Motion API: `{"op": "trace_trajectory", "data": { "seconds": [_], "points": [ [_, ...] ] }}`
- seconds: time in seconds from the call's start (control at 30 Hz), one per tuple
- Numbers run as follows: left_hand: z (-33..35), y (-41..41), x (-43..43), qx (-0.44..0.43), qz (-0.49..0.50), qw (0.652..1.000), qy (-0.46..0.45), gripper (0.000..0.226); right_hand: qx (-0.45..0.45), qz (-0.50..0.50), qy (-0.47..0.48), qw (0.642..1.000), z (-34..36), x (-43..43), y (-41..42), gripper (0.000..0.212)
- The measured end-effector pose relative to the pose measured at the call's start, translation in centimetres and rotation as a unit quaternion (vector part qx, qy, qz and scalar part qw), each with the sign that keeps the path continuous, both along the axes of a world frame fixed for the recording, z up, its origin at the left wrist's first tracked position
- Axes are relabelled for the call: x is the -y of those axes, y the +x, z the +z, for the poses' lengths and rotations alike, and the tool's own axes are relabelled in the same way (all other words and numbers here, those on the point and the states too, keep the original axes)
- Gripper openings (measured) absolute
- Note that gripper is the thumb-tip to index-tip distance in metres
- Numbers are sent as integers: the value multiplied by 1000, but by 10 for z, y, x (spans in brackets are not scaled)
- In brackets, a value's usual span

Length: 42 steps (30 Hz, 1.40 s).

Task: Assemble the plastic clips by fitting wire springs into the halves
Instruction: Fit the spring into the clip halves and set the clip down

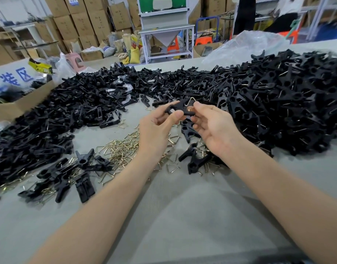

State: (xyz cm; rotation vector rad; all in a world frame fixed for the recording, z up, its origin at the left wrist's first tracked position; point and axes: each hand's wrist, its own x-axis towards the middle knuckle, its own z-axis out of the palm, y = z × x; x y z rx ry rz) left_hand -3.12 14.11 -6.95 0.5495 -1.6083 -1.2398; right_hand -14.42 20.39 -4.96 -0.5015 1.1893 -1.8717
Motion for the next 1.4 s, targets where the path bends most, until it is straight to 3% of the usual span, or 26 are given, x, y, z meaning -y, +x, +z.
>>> {"op": "trace_trajectory", "data": {
  "seconds": [0.17,0.3,0.43,0.67,0.93,1.07,1.23,1.4],
  "points": [
    [-2,1,4,12,-13,1000,3,18,43,43,12,998,-5,1,0,2],
    [-3,1,4,29,-14,1000,-1,16,56,56,20,997,-5,2,-1,13],
    [-3,0,4,35,-10,999,-13,16,70,67,22,995,-7,3,-1,8],
    [-6,3,6,81,1,995,-56,18,54,29,31,998,-9,4,-5,12],
    [-5,3,8,121,35,989,-83,20,-10,89,25,996,-8,2,-11,3],
    [-6,3,8,181,79,969,-149,26,5,121,0,993,-7,2,-12,10],
    [-2,4,8,161,115,946,-257,32,75,214,2,974,-4,1,-19,24],
    [-3,5,5,190,111,922,-318,29,-15,264,-6,964,-9,2,-19,23]
  ]
}}
